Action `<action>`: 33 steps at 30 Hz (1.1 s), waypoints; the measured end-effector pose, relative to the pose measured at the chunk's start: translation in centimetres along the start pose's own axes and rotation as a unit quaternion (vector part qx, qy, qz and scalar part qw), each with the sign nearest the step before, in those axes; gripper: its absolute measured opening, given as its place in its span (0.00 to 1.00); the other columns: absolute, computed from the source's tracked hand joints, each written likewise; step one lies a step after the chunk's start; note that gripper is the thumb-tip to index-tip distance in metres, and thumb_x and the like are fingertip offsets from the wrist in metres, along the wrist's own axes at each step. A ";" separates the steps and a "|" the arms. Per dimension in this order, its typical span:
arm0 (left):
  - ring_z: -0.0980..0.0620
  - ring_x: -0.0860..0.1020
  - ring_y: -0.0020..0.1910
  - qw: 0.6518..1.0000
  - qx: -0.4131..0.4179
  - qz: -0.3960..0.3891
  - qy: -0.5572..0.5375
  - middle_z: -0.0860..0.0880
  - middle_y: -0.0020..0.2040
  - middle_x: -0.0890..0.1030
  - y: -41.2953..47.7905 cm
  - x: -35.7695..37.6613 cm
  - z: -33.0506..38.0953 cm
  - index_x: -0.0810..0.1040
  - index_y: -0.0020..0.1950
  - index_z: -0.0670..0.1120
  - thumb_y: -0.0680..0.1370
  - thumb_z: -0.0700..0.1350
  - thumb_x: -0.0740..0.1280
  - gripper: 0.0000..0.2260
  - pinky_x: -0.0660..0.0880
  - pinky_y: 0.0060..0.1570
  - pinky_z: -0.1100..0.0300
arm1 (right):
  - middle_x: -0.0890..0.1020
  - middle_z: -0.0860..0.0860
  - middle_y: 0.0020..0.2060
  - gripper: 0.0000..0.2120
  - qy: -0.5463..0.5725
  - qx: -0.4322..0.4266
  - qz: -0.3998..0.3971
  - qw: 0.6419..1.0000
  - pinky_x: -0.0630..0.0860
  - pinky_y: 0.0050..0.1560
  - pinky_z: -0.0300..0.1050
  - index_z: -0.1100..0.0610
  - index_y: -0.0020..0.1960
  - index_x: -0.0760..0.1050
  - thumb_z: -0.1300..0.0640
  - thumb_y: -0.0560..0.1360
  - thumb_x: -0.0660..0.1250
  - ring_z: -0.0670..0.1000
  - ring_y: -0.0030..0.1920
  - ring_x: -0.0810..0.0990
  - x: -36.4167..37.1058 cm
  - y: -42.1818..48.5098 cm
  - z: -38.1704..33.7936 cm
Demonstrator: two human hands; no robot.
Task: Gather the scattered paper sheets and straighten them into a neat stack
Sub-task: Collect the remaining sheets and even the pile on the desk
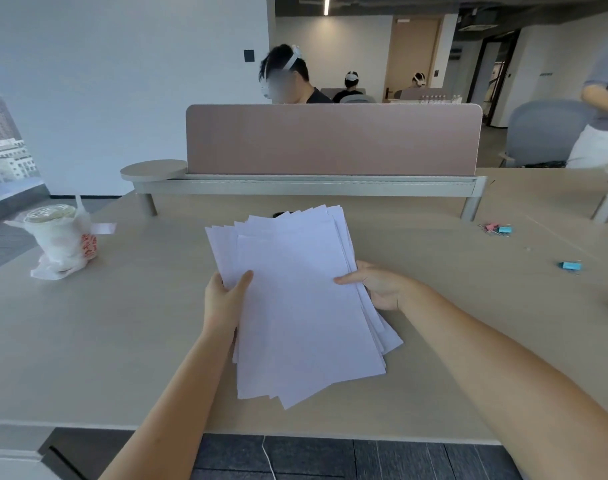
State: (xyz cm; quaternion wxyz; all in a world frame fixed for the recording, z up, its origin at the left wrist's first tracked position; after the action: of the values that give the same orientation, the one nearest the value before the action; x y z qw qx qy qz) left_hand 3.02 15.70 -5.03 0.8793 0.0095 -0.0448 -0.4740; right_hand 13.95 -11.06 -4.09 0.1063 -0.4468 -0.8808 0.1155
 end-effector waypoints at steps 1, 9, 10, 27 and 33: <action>0.42 0.85 0.56 1.000 0.000 -0.002 0.004 0.45 0.57 0.86 0.1 0.3 0.0 0.79 0.65 0.41 0.81 0.46 0.73 0.15 0.82 0.50 0.50 | 0.85 0.56 0.62 0.20 0.004 -0.011 0.020 1.000 0.80 0.63 0.58 0.58 0.69 0.76 0.66 0.77 0.71 0.58 0.61 0.84 -0.6 -0.3 -0.1; 0.41 0.88 0.53 0.981 -0.139 -0.105 -0.085 0.42 0.57 0.89 0.6 4.5 0.1 0.80 0.67 0.39 0.77 0.52 0.78 0.24 0.84 0.55 0.44 | 0.83 0.58 0.65 0.23 0.071 -0.071 0.026 0.995 0.76 0.68 0.59 0.58 0.71 0.75 0.67 0.77 0.71 0.60 0.65 0.81 -4.3 -2.6 0.0; 0.43 0.89 0.51 0.981 -0.135 -0.113 -0.082 0.44 0.56 0.90 0.7 5.0 0.5 0.82 0.65 0.41 0.77 0.52 0.78 0.22 0.84 0.52 0.46 | 0.83 0.58 0.65 0.23 0.056 -0.061 0.023 0.996 0.76 0.67 0.60 0.58 0.71 0.76 0.67 0.77 0.71 0.59 0.65 0.82 -4.3 -2.9 0.1; 0.44 0.88 0.53 0.955 -0.201 -0.216 0.027 0.44 0.59 0.89 3.1 8.8 0.3 0.84 0.66 0.44 0.78 0.55 0.75 0.22 0.83 0.46 0.52 | 0.86 0.50 0.60 0.26 0.029 0.022 0.130 0.991 0.74 0.70 0.52 0.52 0.66 0.82 0.39 0.73 0.74 0.53 0.64 0.83 -6.1 -3.2 0.0; 0.43 0.88 0.56 0.945 -0.219 -0.237 0.044 0.44 0.58 0.90 3.7 9.9 0.1 0.84 0.66 0.45 0.75 0.62 0.76 0.26 0.83 0.50 0.50 | 0.72 0.42 0.74 0.37 -0.051 -0.009 0.217 0.975 0.61 0.76 0.43 0.48 0.75 0.72 0.29 0.73 0.66 0.47 0.74 0.70 -7.0 -2.9 -1.5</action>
State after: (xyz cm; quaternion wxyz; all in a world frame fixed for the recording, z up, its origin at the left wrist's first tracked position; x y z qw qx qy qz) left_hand 11.47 9.45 -4.04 0.7230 -0.1520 0.1024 -0.6661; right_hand 16.21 -18.30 -2.39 0.0297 -0.6222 -0.7678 0.1502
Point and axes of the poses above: each hand's wrist, its own y-axis towards the middle knuckle, its own x-axis out of the palm, z = x × y, the point moved 6 cm from there along y, towards the middle knuckle
